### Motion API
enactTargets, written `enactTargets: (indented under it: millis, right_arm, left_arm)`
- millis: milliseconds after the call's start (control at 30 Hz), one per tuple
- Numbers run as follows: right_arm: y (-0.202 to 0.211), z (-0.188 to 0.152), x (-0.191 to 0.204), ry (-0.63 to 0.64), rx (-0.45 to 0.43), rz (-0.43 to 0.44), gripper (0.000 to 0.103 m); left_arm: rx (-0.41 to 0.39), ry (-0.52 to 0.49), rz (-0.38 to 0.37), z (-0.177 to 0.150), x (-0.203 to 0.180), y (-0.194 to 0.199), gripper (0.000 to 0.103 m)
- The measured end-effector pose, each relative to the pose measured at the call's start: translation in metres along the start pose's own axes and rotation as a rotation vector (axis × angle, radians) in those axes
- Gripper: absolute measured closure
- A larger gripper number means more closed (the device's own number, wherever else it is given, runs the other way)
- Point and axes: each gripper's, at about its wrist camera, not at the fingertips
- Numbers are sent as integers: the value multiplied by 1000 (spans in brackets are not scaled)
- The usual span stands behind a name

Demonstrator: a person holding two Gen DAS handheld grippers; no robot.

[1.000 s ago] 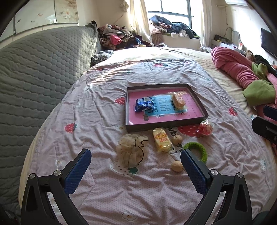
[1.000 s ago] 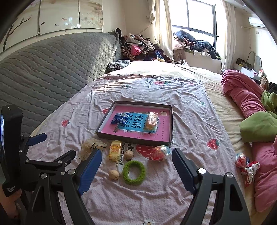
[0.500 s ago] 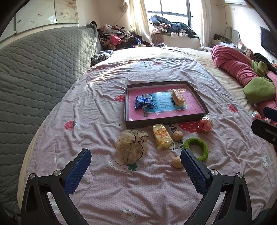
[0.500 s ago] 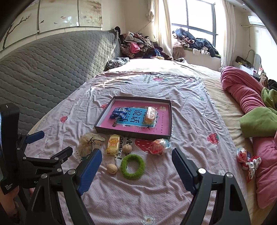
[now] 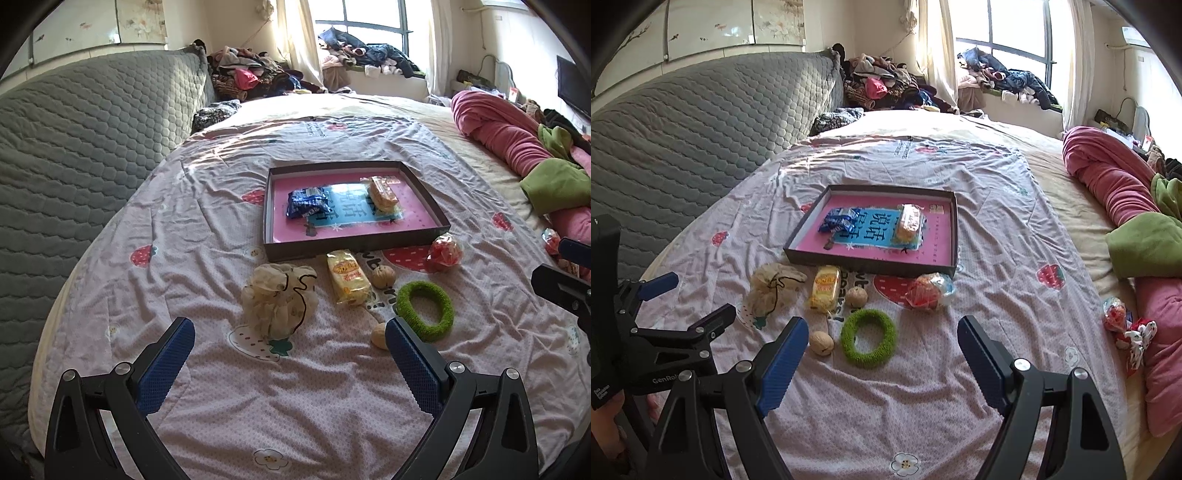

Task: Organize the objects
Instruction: 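Withdraw both tools from the tray back over the remaining snacks, then grasp the cream mesh pouch with the left tool while the right tool grasps the green ring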

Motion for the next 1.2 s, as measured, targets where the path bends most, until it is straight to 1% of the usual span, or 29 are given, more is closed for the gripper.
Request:
enactTargets:
  millis: [333, 467, 833, 933, 1200]
  right_arm:
    - [-24, -7, -1, 0, 40, -8, 20]
    - [-34, -8, -1, 0, 58, -10, 19]
    - [-69, -8, -4, -3, 115, -21, 18]
    - [-78, -7, -6, -6, 131, -25, 18]
    - [-109, -2, -10, -6, 170, -42, 18]
  left_arm:
    - [16, 6, -14, -4, 1, -18, 0]
    - [19, 5, -12, -5, 0, -26, 0]
    - [67, 22, -16, -6, 8, -59, 0]
    - [77, 19, -9, -5, 7, -68, 0]
    - [98, 39, -23, 7, 13, -98, 0]
Point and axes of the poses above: each gripper's, at about its wrist camera, not at the fingertips, and y roughly against the way its jaws point, x to its left, z to its top, and after that the axes turned 13 degrees about x, right-handed
